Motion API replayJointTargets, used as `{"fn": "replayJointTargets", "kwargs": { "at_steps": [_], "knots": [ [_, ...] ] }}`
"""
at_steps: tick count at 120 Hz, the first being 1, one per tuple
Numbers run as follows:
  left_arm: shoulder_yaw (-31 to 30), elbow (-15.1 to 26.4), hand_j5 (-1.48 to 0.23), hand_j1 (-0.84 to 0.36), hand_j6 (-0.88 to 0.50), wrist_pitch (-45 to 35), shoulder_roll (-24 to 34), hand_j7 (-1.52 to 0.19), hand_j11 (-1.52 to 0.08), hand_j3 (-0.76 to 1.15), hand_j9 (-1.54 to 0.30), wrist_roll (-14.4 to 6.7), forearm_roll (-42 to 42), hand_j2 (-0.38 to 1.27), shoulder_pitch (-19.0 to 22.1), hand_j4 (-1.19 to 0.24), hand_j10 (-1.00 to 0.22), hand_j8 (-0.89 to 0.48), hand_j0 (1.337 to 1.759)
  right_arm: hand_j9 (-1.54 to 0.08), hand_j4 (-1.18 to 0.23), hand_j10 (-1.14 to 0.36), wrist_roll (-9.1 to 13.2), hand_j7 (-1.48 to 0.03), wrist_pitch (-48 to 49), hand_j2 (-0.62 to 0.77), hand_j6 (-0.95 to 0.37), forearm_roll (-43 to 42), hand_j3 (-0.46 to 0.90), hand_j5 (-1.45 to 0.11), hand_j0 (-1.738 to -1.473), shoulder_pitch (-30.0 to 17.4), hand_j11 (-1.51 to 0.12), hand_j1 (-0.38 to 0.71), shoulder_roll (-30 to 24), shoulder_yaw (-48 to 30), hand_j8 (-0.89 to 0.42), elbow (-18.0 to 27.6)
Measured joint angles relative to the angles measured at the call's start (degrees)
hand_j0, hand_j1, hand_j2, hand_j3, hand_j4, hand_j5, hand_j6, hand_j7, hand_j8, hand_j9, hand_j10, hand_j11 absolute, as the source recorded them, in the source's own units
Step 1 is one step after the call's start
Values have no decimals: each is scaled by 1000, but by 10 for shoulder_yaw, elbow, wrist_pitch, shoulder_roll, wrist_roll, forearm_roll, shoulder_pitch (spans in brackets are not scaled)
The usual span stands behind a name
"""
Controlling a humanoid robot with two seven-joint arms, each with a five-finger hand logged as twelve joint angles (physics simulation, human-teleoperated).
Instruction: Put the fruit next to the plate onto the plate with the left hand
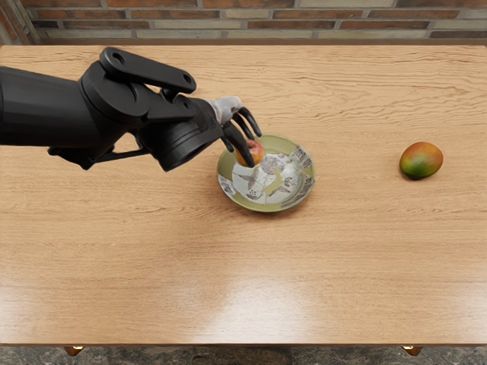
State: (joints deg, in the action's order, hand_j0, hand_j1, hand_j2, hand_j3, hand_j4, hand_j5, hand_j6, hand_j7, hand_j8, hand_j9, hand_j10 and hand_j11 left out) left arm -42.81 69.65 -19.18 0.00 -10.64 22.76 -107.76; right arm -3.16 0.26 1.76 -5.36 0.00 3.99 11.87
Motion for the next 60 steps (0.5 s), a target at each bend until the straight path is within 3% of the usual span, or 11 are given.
{"fn": "replayJointTargets", "kwargs": {
  "at_steps": [21, 40, 60],
  "knots": [
    [4, 0, -471, -2, -247, 1, 0, -463, -457, 0, -457, 1, 0, 258, 8, -341, -348, -255, 1658, -29, -22, -22, 0, -29, 0, -5, -22, 0, 0, -29, -1658, 0, -29, -322, 0, 0, -22, 0],
    [19, 5, -217, 187, -114, 19, 0, -213, -210, 0, -211, 1, 1, 119, 7, -157, -161, -118, 1658, -29, -22, -22, 0, -29, 0, -5, -22, 0, 0, -29, -1658, 0, -29, -322, 0, 0, -22, 0],
    [35, 65, -96, 277, -50, 279, 274, -94, -93, 0, -93, -6, 4, 52, -8, -69, -71, -52, 1658, -29, -22, -22, 0, -29, 0, -4, -22, 0, 0, -29, -1658, 0, -29, -322, 0, 0, -22, 0]
  ]
}}
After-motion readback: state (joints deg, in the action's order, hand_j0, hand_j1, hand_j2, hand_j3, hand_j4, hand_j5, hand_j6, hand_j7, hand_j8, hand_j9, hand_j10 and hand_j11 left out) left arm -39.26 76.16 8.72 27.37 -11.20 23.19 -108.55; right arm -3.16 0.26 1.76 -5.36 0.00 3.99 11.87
